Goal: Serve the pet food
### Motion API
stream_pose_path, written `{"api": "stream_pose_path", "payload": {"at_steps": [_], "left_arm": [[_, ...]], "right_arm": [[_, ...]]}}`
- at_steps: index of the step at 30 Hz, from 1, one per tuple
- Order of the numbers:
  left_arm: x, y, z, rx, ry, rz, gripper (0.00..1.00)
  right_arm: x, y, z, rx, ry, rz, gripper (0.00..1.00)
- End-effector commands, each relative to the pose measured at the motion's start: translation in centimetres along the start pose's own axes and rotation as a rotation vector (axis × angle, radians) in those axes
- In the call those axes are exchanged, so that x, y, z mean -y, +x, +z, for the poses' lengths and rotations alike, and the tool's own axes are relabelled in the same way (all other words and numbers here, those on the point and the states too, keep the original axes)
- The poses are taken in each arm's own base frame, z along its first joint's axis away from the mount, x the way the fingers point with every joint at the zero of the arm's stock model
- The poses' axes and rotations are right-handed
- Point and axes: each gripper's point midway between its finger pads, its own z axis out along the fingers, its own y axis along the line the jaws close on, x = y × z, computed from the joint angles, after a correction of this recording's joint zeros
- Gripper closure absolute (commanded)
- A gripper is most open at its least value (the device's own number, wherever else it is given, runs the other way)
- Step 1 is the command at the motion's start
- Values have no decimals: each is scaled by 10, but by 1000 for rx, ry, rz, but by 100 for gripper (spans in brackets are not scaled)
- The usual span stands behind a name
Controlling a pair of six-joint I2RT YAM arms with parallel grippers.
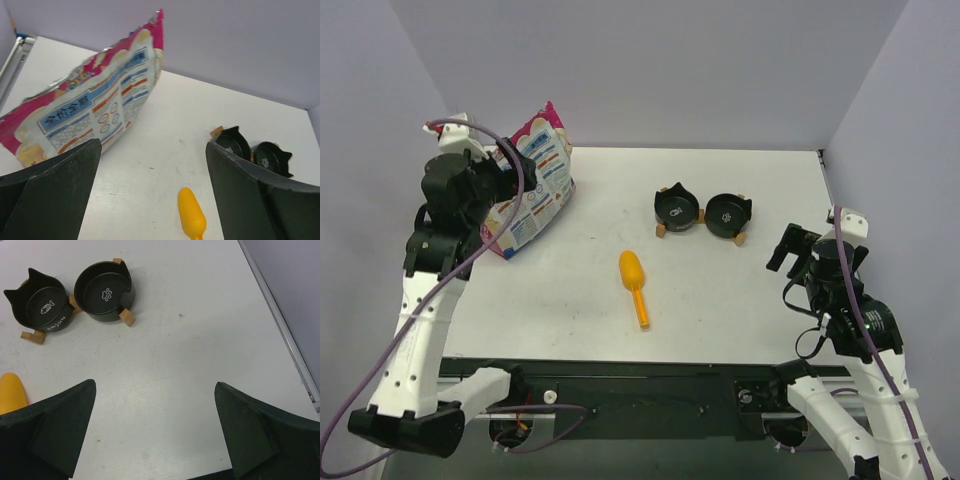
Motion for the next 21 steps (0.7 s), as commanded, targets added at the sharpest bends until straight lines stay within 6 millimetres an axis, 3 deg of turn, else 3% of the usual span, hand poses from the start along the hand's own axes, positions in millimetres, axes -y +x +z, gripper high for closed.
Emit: {"api": "stream_pose_path", "payload": {"at_steps": [1, 5, 7, 11, 16, 21], "left_arm": [[-22, -20, 11, -8, -54, -70, 3], [-52, -34, 33, -22, -127, -76, 3], [-81, -40, 45, -36, -204, -81, 3], [-109, -36, 69, -88, -194, -124, 3], [-113, -28, 93, -133, -124, -112, 3], [-120, 12, 119, -219, -101, -145, 3]], "right_arm": [[-8, -6, -1, -7, -29, -7, 0], [-19, -4, 1, -37, -75, -11, 0], [-24, -4, 0, -48, -100, -11, 0], [-36, -3, 0, -73, -150, -25, 0], [-56, -5, 4, -123, -211, -20, 0], [-63, -3, 3, -167, -235, -45, 0]]}}
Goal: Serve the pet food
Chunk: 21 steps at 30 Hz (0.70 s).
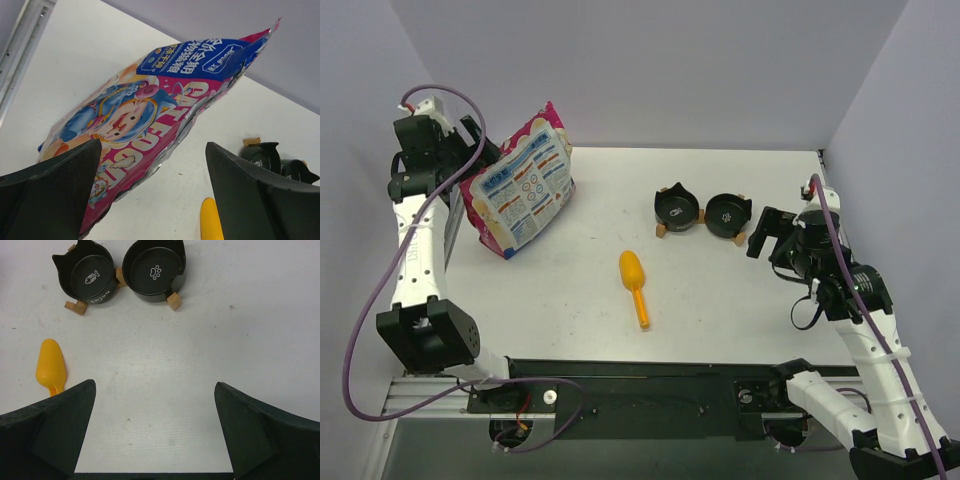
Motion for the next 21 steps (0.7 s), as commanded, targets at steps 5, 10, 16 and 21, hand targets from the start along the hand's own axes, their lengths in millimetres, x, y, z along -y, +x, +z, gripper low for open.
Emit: {"api": "stream_pose_path", "payload": {"at_steps": [5, 10, 16, 21], "left_arm": [[12, 21, 34, -69, 50, 127, 3], [38, 44, 48, -161, 48, 249, 10], [62, 61, 45, -141, 16, 334, 23], [69, 49, 31, -99, 30, 314, 18]], "right_arm": [[-9, 4, -4, -57, -31, -26, 0], [-5, -3, -13, -48, -18, -49, 0], [-1, -5, -21, -23, -18, -51, 0], [0, -4, -24, -12, -24, -57, 0]]}}
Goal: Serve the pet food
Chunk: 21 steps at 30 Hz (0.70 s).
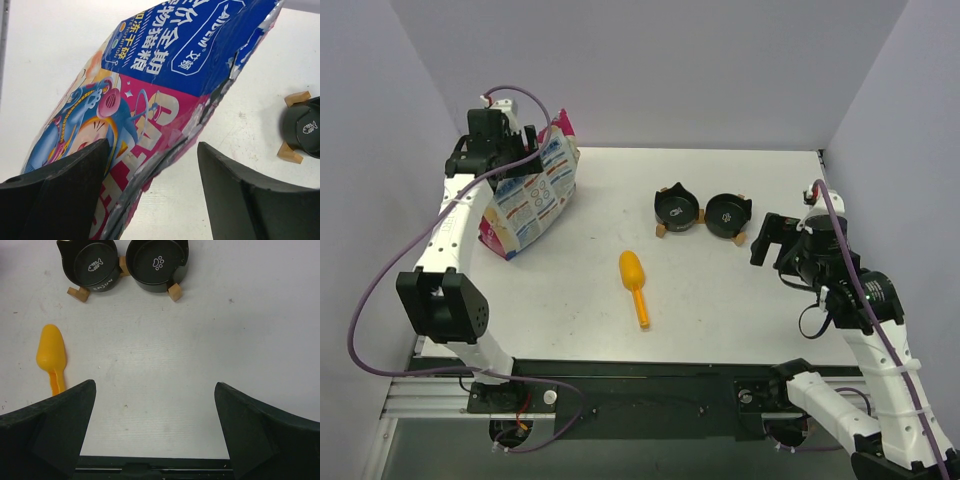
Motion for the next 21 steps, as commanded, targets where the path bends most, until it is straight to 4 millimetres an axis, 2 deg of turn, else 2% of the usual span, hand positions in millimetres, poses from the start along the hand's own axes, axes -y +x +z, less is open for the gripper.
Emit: {"api": "stream_pose_path", "payload": {"at_steps": [1, 5, 6, 8, 9, 10, 13, 14, 15, 16, 17, 20, 21], "left_arm": [[4, -28, -32, 102, 10, -7, 17], [3, -24, -32, 83, 5, -12, 16], [-3, -22, -30, 76, -30, -13, 17], [-9, -20, -26, 62, -62, -1, 23], [-12, -19, -25, 53, -79, 0, 27], [-13, -19, -26, 45, -87, -3, 37], [-18, -23, -31, 58, -119, -10, 50], [-18, -24, -35, 63, -127, -26, 63], [-20, -26, -37, 72, -142, -40, 70], [-20, -27, -41, 77, -146, -69, 84], [-20, -26, -42, 77, -146, -81, 88], [-12, -25, -53, 74, -112, -141, 100], [-11, -24, -58, 79, -108, -155, 100]], "right_arm": [[4, -5, -8, 25, 13, -13, 0], [4, -1, -2, 18, 20, -2, 0], [2, -1, 1, 15, 20, 9, 0], [-2, -3, 7, 9, 14, 30, 2], [-4, -6, 7, 12, 15, 34, 3], [-10, -5, 12, -5, 10, 34, 4], [-25, -12, 17, 7, 4, 32, 6], [-34, -10, 21, -8, -7, 12, 8], [-39, -14, 21, 4, -11, 14, 9], [-51, -9, 24, -16, -33, -13, 11], [-59, -11, 24, -5, -43, -12, 12], [-91, -2, 26, -23, -99, -49, 16], [-101, -1, 24, -17, -115, -52, 17]]}}
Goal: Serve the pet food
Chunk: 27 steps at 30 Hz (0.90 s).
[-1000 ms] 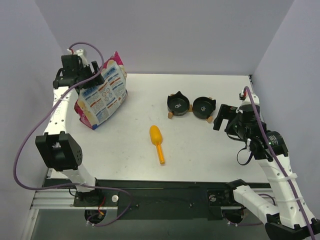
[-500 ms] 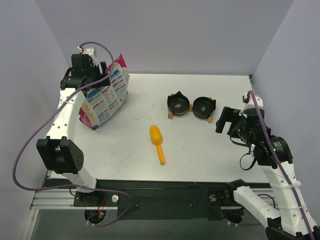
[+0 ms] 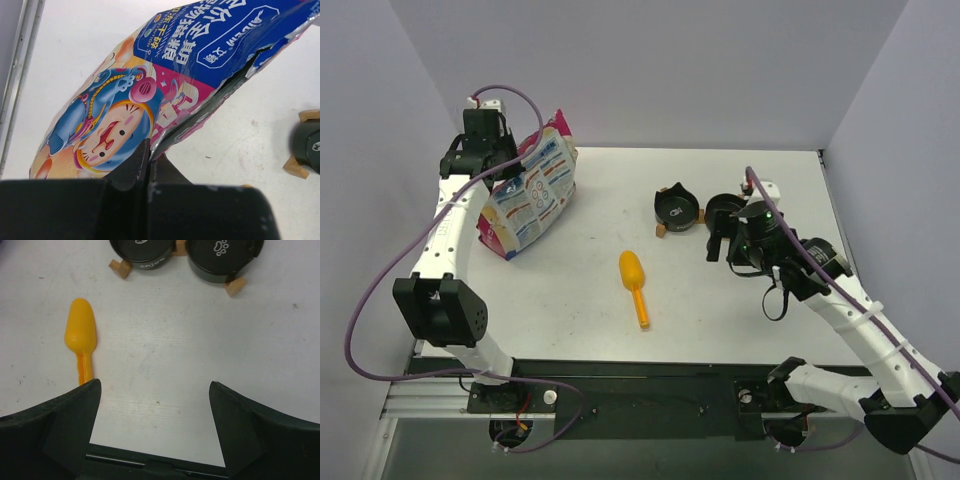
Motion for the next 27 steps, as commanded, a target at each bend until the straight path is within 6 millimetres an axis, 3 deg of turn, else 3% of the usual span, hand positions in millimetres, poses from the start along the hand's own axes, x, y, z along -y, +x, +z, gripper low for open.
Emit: {"api": "stream_pose_path", "payload": {"at_steps": [1, 6, 12, 20, 26, 27], "left_arm": [[9, -21, -43, 71, 28, -131, 100], [14, -26, -69, 144, 71, -259, 100], [38, -24, -101, 161, 157, -317, 100], [82, -11, -145, 151, 337, -408, 100], [110, 7, -163, 100, 467, -493, 100], [114, 6, -167, 106, 487, -499, 100]], "right_arm": [[-37, -16, -4, 72, -40, 18, 17], [-81, -1, -1, 67, -101, -7, 19], [-113, 3, 1, 54, -133, 20, 21], [-152, -16, 8, 59, -175, 250, 27], [-200, -36, 6, 63, -271, 326, 26], [-211, -31, 9, 50, -283, 299, 26]]}}
